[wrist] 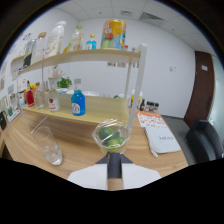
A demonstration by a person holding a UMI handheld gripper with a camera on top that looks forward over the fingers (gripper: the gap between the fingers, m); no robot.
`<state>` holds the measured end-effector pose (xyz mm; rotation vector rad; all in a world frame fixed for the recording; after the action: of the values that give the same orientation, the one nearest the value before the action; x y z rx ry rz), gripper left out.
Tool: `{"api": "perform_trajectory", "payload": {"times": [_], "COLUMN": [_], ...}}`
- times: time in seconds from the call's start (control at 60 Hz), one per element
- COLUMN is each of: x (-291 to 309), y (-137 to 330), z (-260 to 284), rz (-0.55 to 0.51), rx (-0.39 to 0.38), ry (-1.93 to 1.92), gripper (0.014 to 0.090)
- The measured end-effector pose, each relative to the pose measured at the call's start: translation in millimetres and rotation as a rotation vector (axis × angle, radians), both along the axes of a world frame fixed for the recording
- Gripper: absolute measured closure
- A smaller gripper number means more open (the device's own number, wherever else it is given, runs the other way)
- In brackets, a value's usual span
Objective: Make me a cup of Mojito.
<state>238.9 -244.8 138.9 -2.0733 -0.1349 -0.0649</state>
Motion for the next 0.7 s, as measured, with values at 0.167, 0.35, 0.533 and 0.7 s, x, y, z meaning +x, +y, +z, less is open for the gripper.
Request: {"api": "perform_trajectory", "payload": {"times": [0.167,0.35,0.533,0.7], "x": [28,33,31,32], "y": [-17,-29,-30,-28], "z": [-79,-117,-138,-141], "rz": [-0.057,-0.084,-0.074,-0.067], "rx": [-0.175,-0.271,-0.298,-0.307], "ry": [0.082,0.142,0.142,0.128], "gripper": [0.089,0.0888,0.0879,0.0835]}}
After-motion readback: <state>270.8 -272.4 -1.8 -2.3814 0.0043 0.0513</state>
